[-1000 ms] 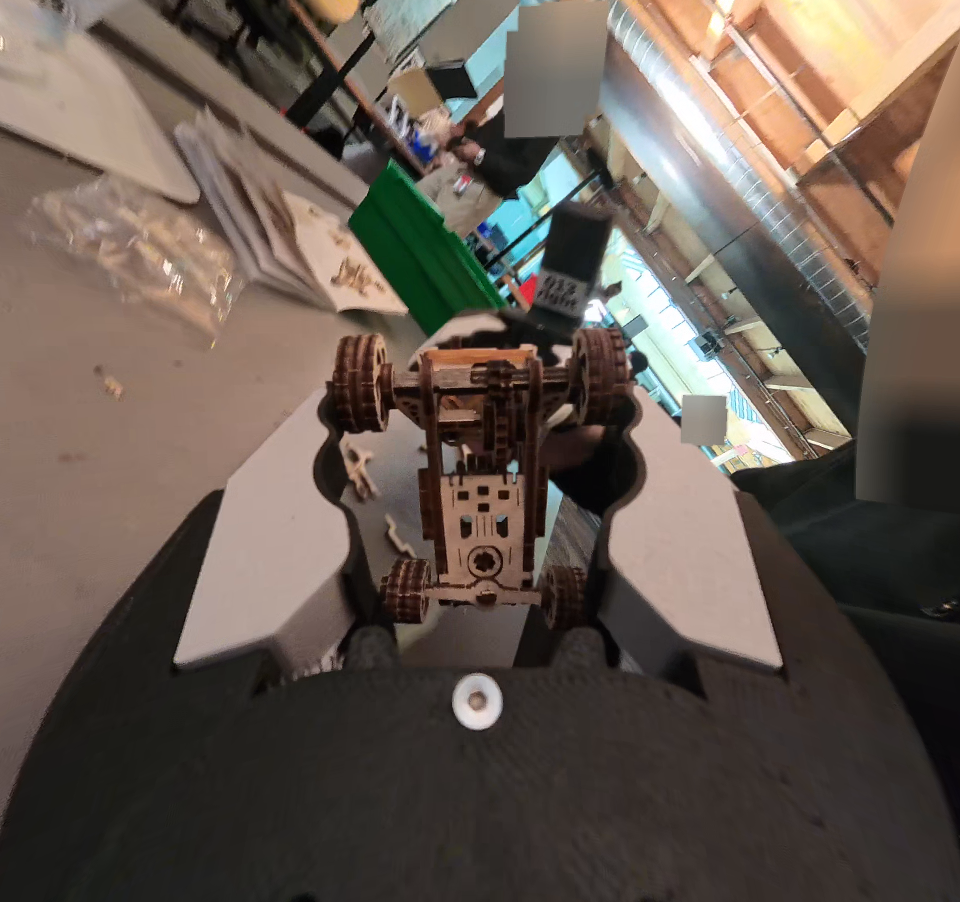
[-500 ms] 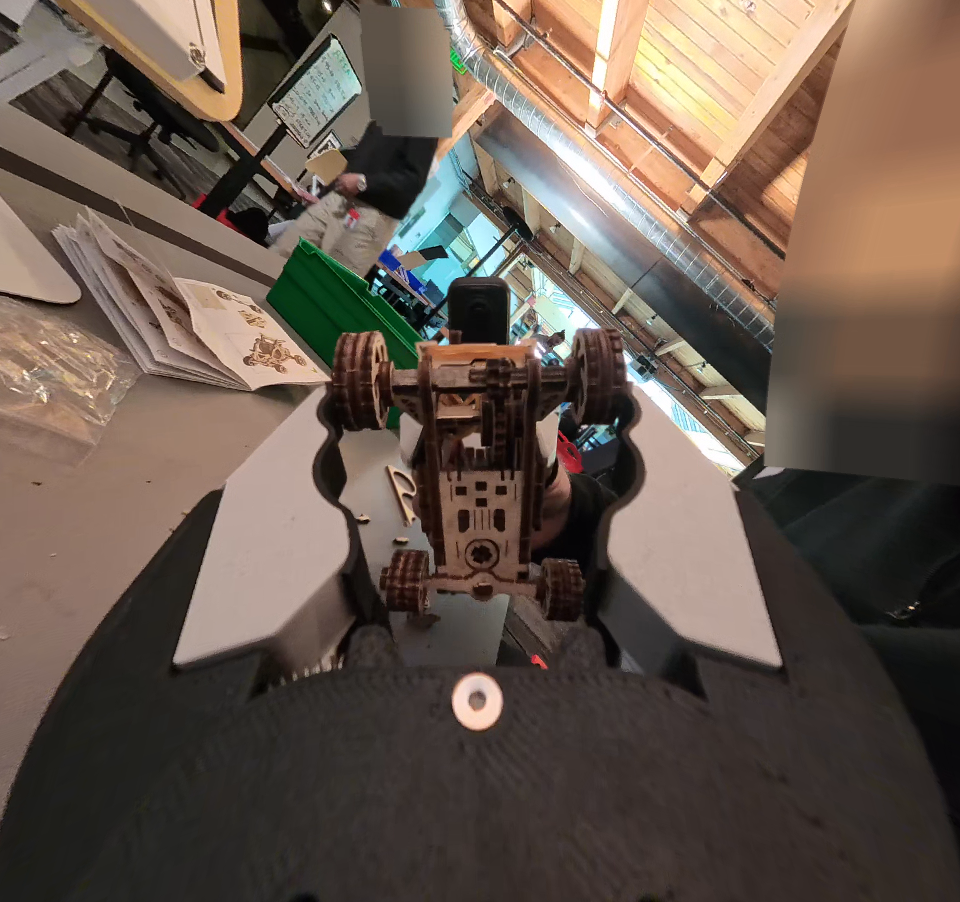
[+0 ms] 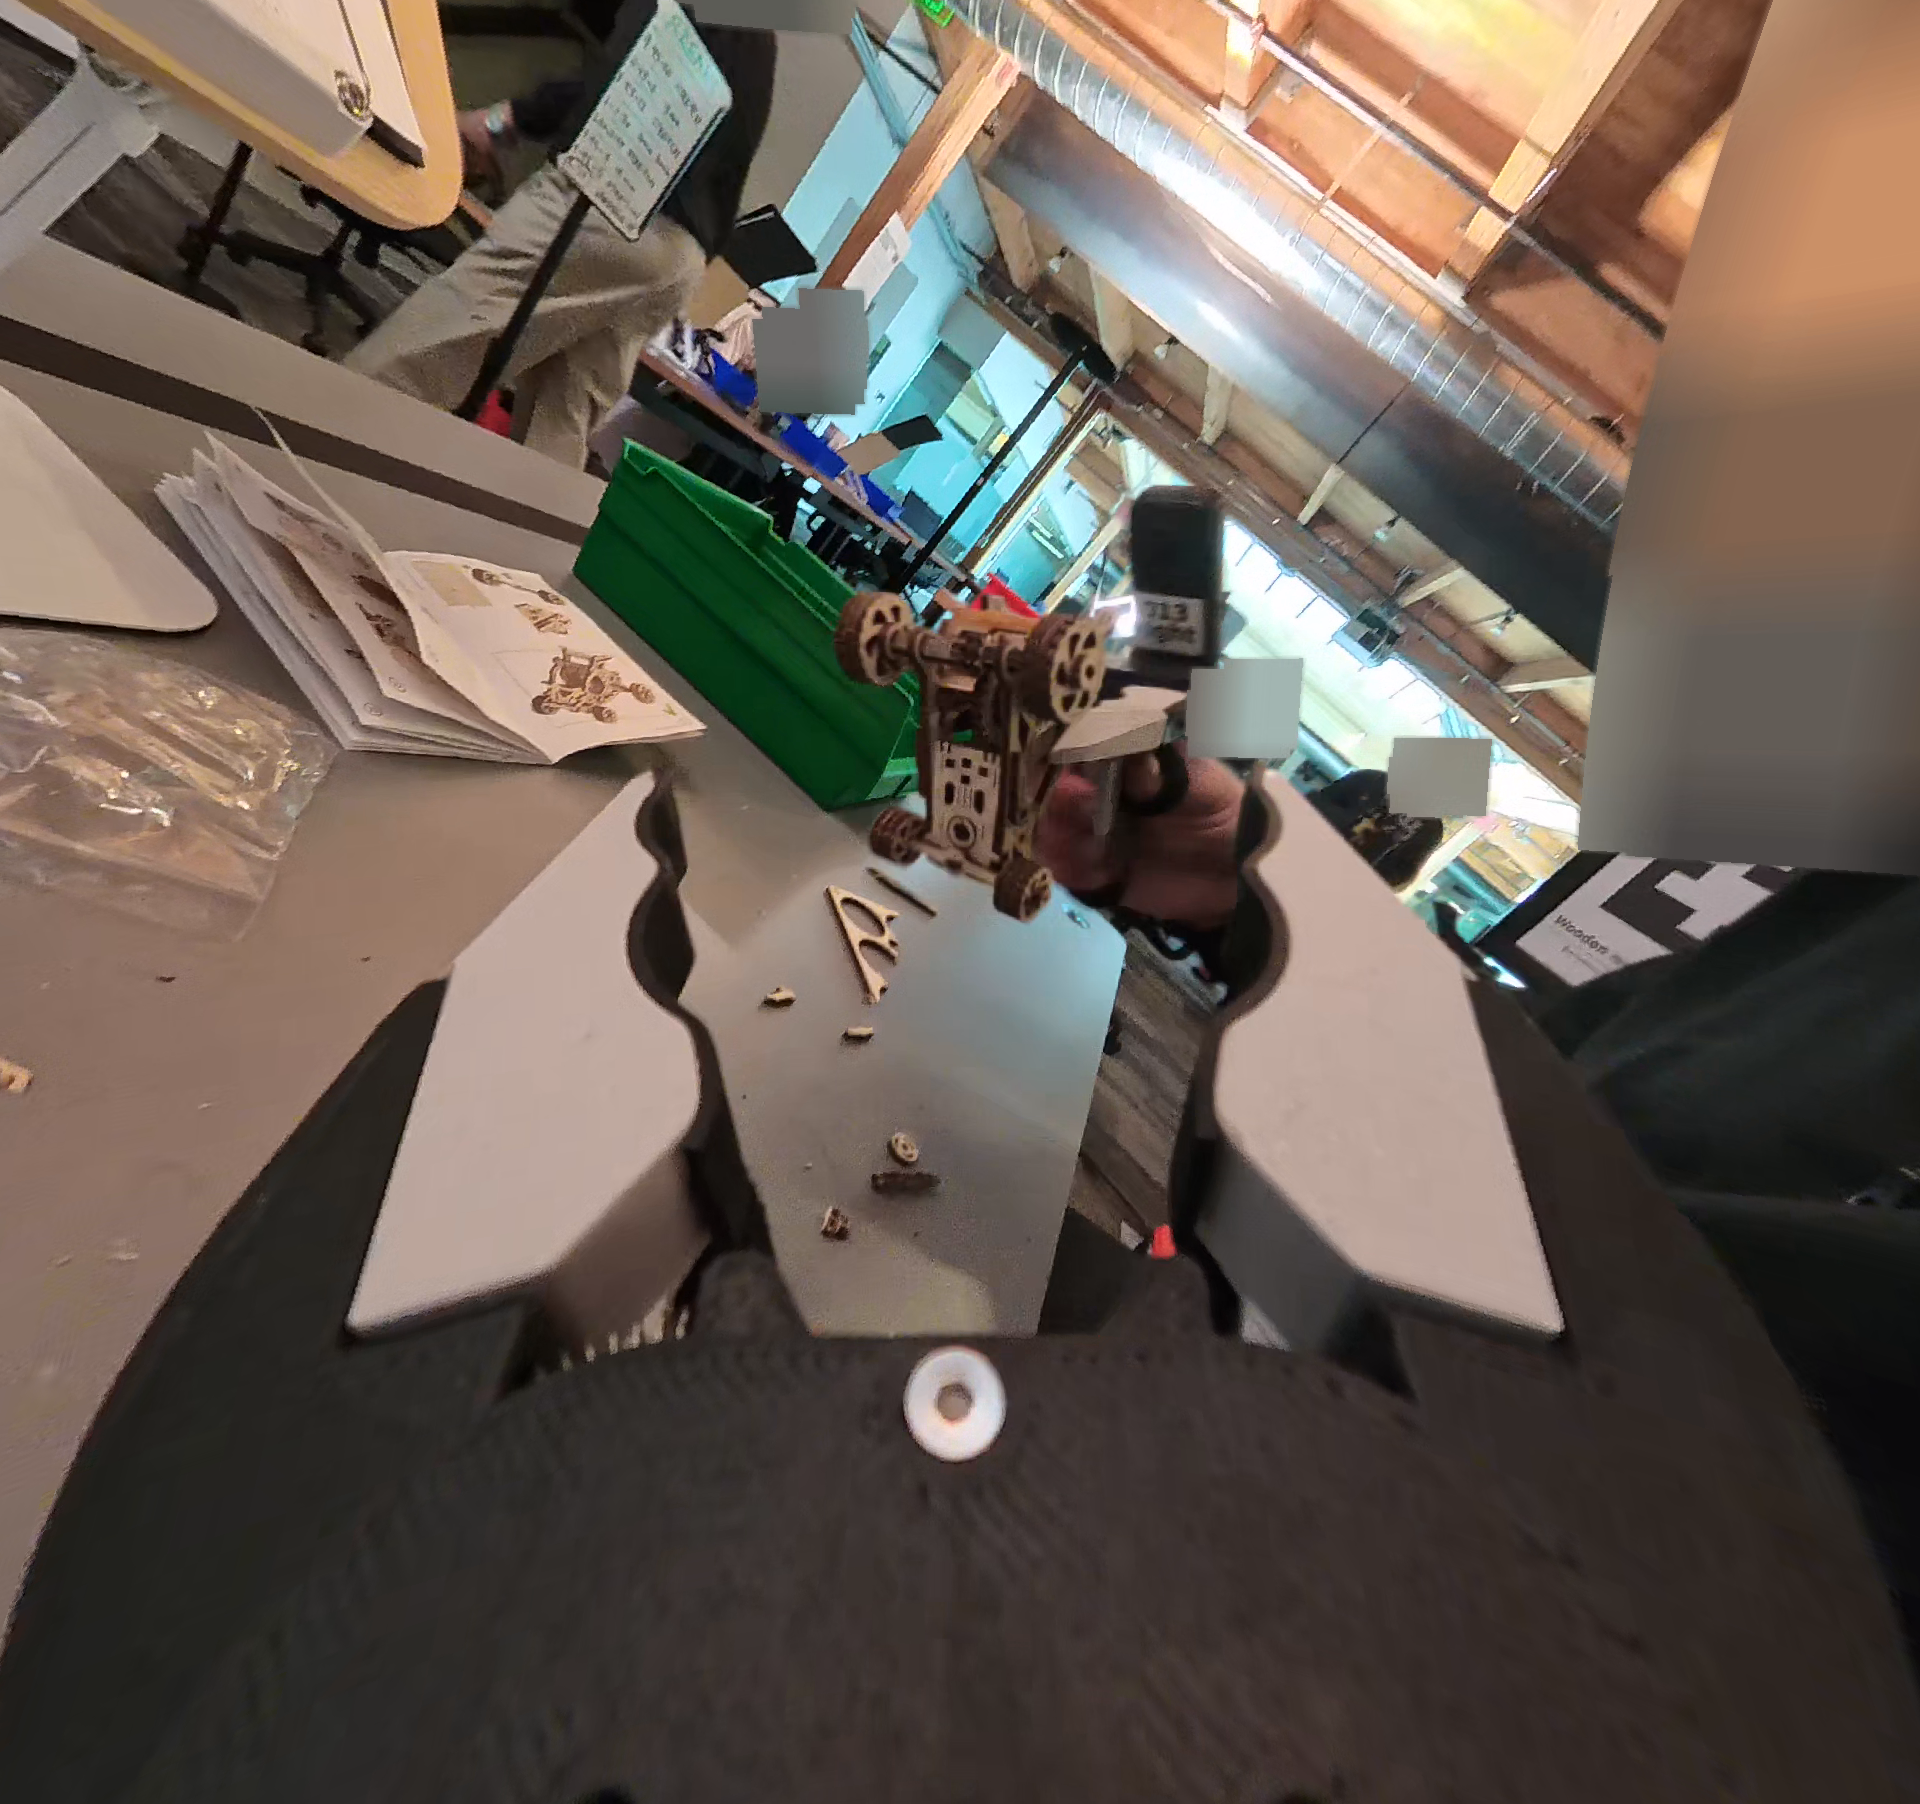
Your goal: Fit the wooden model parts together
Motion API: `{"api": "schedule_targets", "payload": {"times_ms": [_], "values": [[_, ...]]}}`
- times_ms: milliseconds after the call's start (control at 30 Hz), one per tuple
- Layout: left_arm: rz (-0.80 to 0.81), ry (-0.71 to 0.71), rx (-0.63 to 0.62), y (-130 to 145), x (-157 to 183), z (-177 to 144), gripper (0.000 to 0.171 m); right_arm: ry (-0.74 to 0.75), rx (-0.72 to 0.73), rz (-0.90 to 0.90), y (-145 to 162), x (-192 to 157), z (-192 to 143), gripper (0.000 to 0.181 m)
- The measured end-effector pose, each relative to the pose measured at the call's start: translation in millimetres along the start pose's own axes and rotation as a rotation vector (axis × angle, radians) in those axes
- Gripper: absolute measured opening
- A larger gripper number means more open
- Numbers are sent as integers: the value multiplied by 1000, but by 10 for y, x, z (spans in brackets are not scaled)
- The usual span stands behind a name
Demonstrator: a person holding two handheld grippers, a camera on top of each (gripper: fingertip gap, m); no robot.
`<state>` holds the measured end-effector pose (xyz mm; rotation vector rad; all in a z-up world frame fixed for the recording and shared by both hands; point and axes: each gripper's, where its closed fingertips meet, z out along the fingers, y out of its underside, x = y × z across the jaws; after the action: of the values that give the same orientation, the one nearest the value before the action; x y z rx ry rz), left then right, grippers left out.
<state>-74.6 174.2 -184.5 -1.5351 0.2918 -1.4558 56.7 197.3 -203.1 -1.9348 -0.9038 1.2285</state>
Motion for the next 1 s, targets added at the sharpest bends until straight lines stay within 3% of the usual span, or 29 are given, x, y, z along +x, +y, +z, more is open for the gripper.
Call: {"api": "schedule_targets", "payload": {"times_ms": [133, 233, 633, 767, 1000], "values": [[-12, -32, -21, 48, -82, -2, 100, 306, -153, -65, 217, 474, -617, 46], [-31, -51, -47, 126, -140, 18, 99, 410, -290, -140, 300, 733, -753, 46], [30, -126, -136, 303, -274, 15, 97, 364, -805, -319, 587, 1107, -2, 46], [25, -134, -151, 348, -312, 15, 97, 362, -899, -317, 660, 1176, 103, 46], [26, -137, -168, 386, -330, 37, 97, 335, -930, -335, 711, 1158, 205, 47]]}}
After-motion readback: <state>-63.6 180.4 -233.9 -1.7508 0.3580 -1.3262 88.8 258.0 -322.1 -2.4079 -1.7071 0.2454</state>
